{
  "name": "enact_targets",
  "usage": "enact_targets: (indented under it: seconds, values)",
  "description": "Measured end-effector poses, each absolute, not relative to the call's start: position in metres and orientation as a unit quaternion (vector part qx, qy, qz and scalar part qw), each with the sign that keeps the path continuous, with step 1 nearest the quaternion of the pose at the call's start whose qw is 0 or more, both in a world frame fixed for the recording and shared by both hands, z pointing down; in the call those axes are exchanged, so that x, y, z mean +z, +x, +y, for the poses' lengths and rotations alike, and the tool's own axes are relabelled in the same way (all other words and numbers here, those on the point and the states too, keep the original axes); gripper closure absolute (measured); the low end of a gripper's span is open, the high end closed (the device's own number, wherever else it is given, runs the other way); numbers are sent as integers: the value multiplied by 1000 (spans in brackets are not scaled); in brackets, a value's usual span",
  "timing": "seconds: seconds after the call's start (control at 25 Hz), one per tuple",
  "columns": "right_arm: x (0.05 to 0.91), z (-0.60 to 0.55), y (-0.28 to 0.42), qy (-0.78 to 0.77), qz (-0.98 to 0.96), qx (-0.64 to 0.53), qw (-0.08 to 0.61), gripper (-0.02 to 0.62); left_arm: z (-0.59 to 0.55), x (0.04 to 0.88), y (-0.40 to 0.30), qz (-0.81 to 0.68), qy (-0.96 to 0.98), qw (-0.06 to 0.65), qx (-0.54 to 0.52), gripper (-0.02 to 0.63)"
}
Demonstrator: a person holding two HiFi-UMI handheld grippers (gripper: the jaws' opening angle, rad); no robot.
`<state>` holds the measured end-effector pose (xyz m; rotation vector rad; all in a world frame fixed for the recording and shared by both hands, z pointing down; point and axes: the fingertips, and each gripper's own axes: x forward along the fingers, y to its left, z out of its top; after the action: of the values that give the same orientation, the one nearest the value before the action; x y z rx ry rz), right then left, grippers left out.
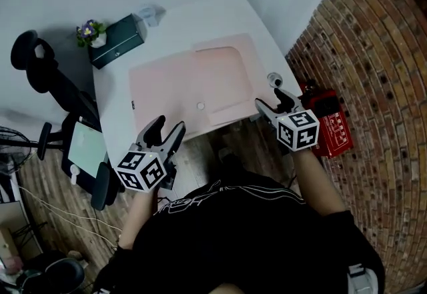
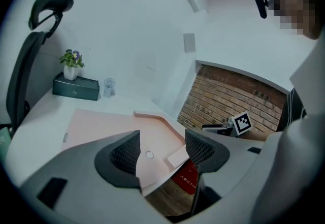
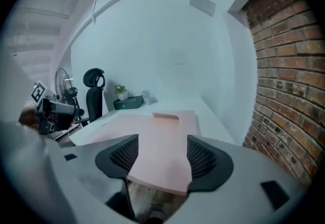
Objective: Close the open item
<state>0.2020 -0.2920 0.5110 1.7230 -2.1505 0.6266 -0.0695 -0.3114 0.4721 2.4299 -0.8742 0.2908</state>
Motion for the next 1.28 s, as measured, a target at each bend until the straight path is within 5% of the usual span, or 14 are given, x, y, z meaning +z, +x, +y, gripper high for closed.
enact_targets:
  seconds: [0.6,1.28]
  values:
    - [595,-348,226,597,-717,274,232,239,-353,469,-77,-375,878,279,108,325]
    - [606,-335,227,583,-723,254,269,264,-337,488,-92,-391,862,300,117,325]
